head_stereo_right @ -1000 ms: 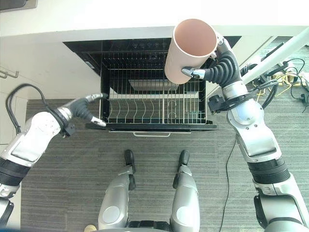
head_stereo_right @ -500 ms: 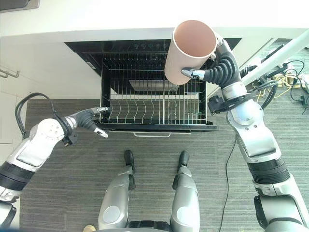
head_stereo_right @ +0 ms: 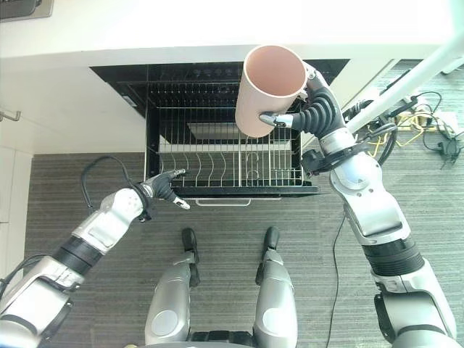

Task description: Place the dishes in the dishwasher.

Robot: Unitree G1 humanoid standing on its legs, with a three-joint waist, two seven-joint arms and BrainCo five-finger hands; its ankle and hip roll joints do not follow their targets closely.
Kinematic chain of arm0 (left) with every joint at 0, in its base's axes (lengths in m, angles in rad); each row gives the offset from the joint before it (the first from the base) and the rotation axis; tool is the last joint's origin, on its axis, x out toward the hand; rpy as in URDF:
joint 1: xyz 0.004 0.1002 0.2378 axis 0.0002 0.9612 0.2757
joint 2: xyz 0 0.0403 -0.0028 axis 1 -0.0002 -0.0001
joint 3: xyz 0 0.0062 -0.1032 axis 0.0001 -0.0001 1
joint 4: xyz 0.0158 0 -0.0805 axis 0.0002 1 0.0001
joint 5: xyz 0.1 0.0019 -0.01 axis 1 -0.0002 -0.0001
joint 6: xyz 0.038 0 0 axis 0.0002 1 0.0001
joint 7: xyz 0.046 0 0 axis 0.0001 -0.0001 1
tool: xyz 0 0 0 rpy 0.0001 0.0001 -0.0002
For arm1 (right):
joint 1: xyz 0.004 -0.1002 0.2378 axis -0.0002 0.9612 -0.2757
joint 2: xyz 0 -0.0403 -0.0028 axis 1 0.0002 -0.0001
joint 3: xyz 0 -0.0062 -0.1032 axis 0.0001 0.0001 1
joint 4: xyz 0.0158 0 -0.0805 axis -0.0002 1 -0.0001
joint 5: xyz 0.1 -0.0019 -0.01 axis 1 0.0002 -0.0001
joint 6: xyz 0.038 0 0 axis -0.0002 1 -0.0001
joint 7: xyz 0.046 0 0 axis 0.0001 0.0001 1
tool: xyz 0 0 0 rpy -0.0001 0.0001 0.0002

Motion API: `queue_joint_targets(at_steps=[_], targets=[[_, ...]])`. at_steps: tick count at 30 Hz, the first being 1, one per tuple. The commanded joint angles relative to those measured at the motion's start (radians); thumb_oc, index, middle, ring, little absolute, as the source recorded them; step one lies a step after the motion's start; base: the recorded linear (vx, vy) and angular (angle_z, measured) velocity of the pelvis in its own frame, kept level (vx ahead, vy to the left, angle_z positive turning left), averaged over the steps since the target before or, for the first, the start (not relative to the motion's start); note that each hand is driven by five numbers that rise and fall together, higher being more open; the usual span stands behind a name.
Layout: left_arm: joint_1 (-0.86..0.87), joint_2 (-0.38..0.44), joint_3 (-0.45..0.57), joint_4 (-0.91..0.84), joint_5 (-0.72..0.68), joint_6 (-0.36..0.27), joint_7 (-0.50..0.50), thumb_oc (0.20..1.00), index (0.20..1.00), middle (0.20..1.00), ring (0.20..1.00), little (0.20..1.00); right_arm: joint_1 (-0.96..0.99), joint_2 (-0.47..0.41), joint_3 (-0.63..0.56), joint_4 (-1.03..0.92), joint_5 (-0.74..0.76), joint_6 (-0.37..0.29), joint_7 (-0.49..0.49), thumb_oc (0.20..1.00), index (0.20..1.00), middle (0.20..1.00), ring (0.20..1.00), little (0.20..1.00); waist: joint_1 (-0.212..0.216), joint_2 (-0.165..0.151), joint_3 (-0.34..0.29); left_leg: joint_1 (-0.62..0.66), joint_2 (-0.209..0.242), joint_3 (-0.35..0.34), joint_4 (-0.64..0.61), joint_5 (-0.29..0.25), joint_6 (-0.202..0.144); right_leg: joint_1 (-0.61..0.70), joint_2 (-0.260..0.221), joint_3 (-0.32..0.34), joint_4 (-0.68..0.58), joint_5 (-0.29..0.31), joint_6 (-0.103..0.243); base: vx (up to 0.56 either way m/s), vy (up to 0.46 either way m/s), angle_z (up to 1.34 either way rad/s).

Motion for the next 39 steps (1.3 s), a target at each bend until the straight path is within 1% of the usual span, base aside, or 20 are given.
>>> queue_joint_targets(at_steps=[1, 3, 5, 7, 10, 11, 12, 13, 15, 16, 19, 20, 22, 24, 25, 27, 32, 36, 38, 39], targets=[[0.012, 0.009, -0.03, 0.039, 0.105, 0.004, 0.061, 1.0, 1.0, 1.0, 1.0, 1.0, -0.087, 0.011, -0.015, -0.04, -0.017, -0.038, 0.02, 0.2, 0.2, 0.2, 0.2, 0.2, 0.002, -0.023, -0.048, 0.013, -0.001, 0.022, 0.081, -0.093, 0.027, -0.042, 0.009, 0.022, 0.148, -0.139, -0.007, 0.03, 0.011, -0.06], [0.007, 0.002, -0.042, 0.063, 0.115, 0.015, 0.062, 1.0, 1.0, 1.0, 1.0, 1.0, -0.091, 0.016, -0.011, -0.039, -0.022, -0.035, 0.026, 0.2, 0.2, 0.2, 0.2, 0.2, 0.0, -0.024, -0.048, 0.014, 0.0, 0.025, 0.082, -0.094, 0.026, -0.042, 0.01, 0.023, 0.148, -0.138, -0.006, 0.01, 0.013, -0.08], [0.0, -0.01, -0.054, 0.094, 0.138, 0.039, 0.031, 1.0, 1.0, 1.0, 1.0, 1.0, -0.097, 0.018, -0.01, -0.041, -0.031, -0.027, 0.033, 0.2, 0.2, 0.2, 0.2, 0.2, -0.003, -0.025, -0.046, 0.012, 0.002, 0.026, 0.087, -0.097, 0.027, -0.046, 0.009, 0.024, 0.152, -0.138, -0.005, 0.0, 0.011, -0.09], [0.0, -0.013, -0.067, 0.118, 0.169, 0.065, -0.028, 1.0, 1.0, 1.0, 1.0, 1.0, -0.102, 0.012, -0.012, -0.038, -0.038, -0.015, 0.041, 0.2, 0.2, 0.2, 0.2, 0.2, -0.005, -0.025, -0.046, 0.011, 0.001, 0.026, 0.092, -0.099, 0.026, -0.047, 0.009, 0.026, 0.153, -0.137, -0.004, 0.01, 0.005, -0.1], [0.018, -0.001, -0.077, 0.103, 0.214, 0.087, -0.125, 1.0, 1.0, 1.0, 1.0, 1.0, -0.106, -0.016, -0.02, -0.029, -0.041, 0.011, 0.044, 0.2, 0.2, 0.2, 0.2, 0.2, -0.004, -0.021, -0.04, 0.009, 0.0, 0.024, 0.101, -0.105, 0.026, -0.046, 0.007, 0.027, 0.156, -0.14, -0.005, 0.0, 0.002, -0.04], [0.039, 0.019, -0.082, 0.068, 0.26, 0.101, -0.193, 1.0, 1.0, 1.0, 1.0, 1.0, -0.102, -0.038, -0.027, -0.018, -0.044, 0.034, 0.044, 0.2, 0.2, 0.2, 0.2, 0.2, -0.001, -0.017, -0.037, 0.007, -0.001, 0.023, 0.103, -0.108, 0.026, -0.046, 0.005, 0.026, 0.157, -0.14, -0.005, 0.0, 0.0, 0.0], [0.042, 0.025, -0.082, 0.061, 0.264, 0.101, -0.202, 1.0, 1.0, 1.0, 1.0, 1.0, -0.102, -0.043, -0.029, -0.015, -0.042, 0.04, 0.044, 0.2, 0.2, 0.2, 0.2, 0.2, 0.0, -0.016, -0.036, 0.006, -0.001, 0.022, 0.104, -0.109, 0.026, -0.047, 0.005, 0.026, 0.156, -0.14, -0.005, 0.0, 0.0, 0.0], [0.057, 0.043, -0.078, 0.038, 0.274, 0.1, -0.241, 1.0, 1.0, 1.0, 1.0, 1.0, -0.1, -0.061, -0.034, -0.005, -0.033, 0.057, 0.046, 0.2, 0.2, 0.2, 0.2, 0.2, 0.003, -0.015, -0.033, 0.005, -0.002, 0.021, 0.105, -0.11, 0.026, -0.045, 0.003, 0.023, 0.154, -0.139, -0.005, 0.0, 0.0, 0.0], [0.081, 0.071, -0.08, -0.011, 0.299, 0.114, -0.314, 1.0, 1.0, 1.0, 1.0, 1.0, -0.096, -0.091, -0.035, 0.018, -0.011, 0.064, 0.038, 0.2, 0.2, 0.2, 0.2, 0.2, 0.009, -0.011, -0.027, 0.005, -0.003, 0.02, 0.105, -0.11, 0.026, -0.041, 0.001, 0.017, 0.149, -0.138, -0.005, 0.0, 0.0, 0.0], [0.101, 0.09, -0.076, -0.042, 0.319, 0.125, -0.368, 1.0, 1.0, 1.0, 1.0, 1.0, -0.093, -0.103, -0.041, 0.042, -0.01, 0.07, 0.04, 0.2, 0.2, 0.2, 0.2, 0.2, 0.014, -0.008, -0.024, 0.003, -0.004, 0.017, 0.106, -0.111, 0.026, -0.04, -0.001, 0.014, 0.147, -0.138, -0.005, 0.0, 0.0, 0.0], [0.125, 0.125, -0.077, -0.089, 0.349, 0.148, -0.451, 1.0, 1.0, 1.0, 1.0, 1.0, -0.104, -0.118, -0.033, 0.101, -0.016, 0.078, 0.034, 0.2, 0.2, 0.2, 0.2, 0.2, 0.024, -0.001, -0.018, 0.003, -0.006, 0.013, 0.106, -0.113, 0.028, -0.035, -0.005, 0.006, 0.145, -0.139, -0.006, 0.0, -0.008, 0.01], [0.133, 0.14, -0.077, -0.104, 0.371, 0.153, -0.499, 1.0, 1.0, 1.0, 1.0, 1.0, -0.112, -0.127, -0.031, 0.127, -0.009, 0.082, 0.033, 0.2, 0.2, 0.2, 0.2, 0.2, 0.028, 0.001, -0.018, 0.001, -0.007, 0.013, 0.103, -0.112, 0.028, -0.034, -0.006, 0.002, 0.142, -0.139, -0.006, 0.0, -0.029, 0.03], [0.152, 0.173, -0.085, -0.129, 0.419, 0.152, -0.578, 1.0, 1.0, 1.0, 1.0, 1.0, -0.121, -0.146, -0.03, 0.173, -0.007, 0.088, 0.036, 0.2, 0.2, 0.2, 0.2, 0.2, 0.033, 0.004, -0.018, -0.002, -0.008, 0.01, 0.102, -0.11, 0.027, -0.031, -0.008, -0.004, 0.137, -0.14, -0.008, 0.0, -0.021, 0.03], [0.162, 0.199, -0.094, -0.147, 0.439, 0.147, -0.625, 1.0, 1.0, 1.0, 1.0, 1.0, -0.137, -0.156, -0.02, 0.211, 0.002, 0.102, 0.035, 0.2, 0.2, 0.2, 0.2, 0.2, 0.037, 0.007, -0.018, -0.006, -0.01, 0.007, 0.102, -0.11, 0.027, -0.033, -0.009, -0.006, 0.137, -0.141, -0.009, 0.0, 0.0, 0.0], [0.17, 0.22, -0.105, -0.157, 0.44, 0.141, -0.633, 1.0, 1.0, 1.0, 1.0, 1.0, -0.148, -0.16, -0.007, 0.271, 0.001, 0.103, 0.032, 0.2, 0.2, 0.2, 0.2, 0.2, 0.041, 0.01, -0.018, -0.009, -0.01, 0.006, 0.104, -0.11, 0.029, -0.033, -0.01, -0.008, 0.139, -0.144, -0.012, 0.0, 0.0, 0.0], [0.172, 0.234, -0.109, -0.165, 0.438, 0.14, -0.634, 1.0, 1.0, 1.0, 1.0, 1.0, -0.153, -0.161, -0.002, 0.303, 0.004, 0.102, 0.03, 0.2, 0.2, 0.2, 0.2, 0.2, 0.043, 0.01, -0.018, -0.008, -0.011, 0.004, 0.107, -0.111, 0.029, -0.031, -0.011, -0.009, 0.14, -0.145, -0.012, 0.0, 0.0, 0.0], [0.207, 0.282, -0.111, -0.202, 0.45, 0.108, -0.661, 1.0, 1.0, 1.0, 1.0, 1.0, -0.183, -0.18, 0.006, 0.413, 0.016, 0.136, 0.047, 0.2, 0.2, 0.2, 0.2, 0.2, 0.061, 0.016, -0.018, -0.013, -0.016, -0.009, 0.114, -0.112, 0.032, -0.027, -0.014, -0.019, 0.139, -0.146, -0.017, 0.0, 0.0, 0.0], [0.226, 0.284, -0.125, -0.199, 0.412, 0.117, -0.602, 1.0, 1.0, 1.0, 1.0, 1.0, -0.218, -0.183, 0.038, 0.485, 0.008, 0.149, 0.066, 0.2, 0.2, 0.2, 0.2, 0.2, 0.072, 0.025, -0.018, -0.02, -0.019, -0.014, 0.121, -0.112, 0.033, -0.029, -0.018, -0.025, 0.143, -0.149, -0.02, 0.0, 0.0, 0.0], [0.241, 0.287, -0.133, -0.198, 0.417, 0.102, -0.58, 1.0, 1.0, 1.0, 1.0, 1.0, -0.262, -0.184, 0.074, 0.581, 0.005, 0.158, 0.075, 0.2, 0.2, 0.2, 0.2, 0.2, 0.085, 0.036, -0.018, -0.028, -0.024, -0.021, 0.127, -0.111, 0.034, -0.032, -0.024, -0.03, 0.151, -0.153, -0.022, 0.0, 0.0, 0.0], [0.243, 0.288, -0.134, -0.2, 0.415, 0.101, -0.579, 1.0, 1.0, 1.0, 1.0, 1.0, -0.269, -0.184, 0.08, 0.594, 0.014, 0.164, 0.078, 0.2, 0.2, 0.2, 0.2, 0.2, 0.087, 0.037, -0.018, -0.028, -0.024, -0.022, 0.127, -0.111, 0.035, -0.032, -0.024, -0.031, 0.152, -0.153, -0.023, -0.02, 0.031, 0.04]])
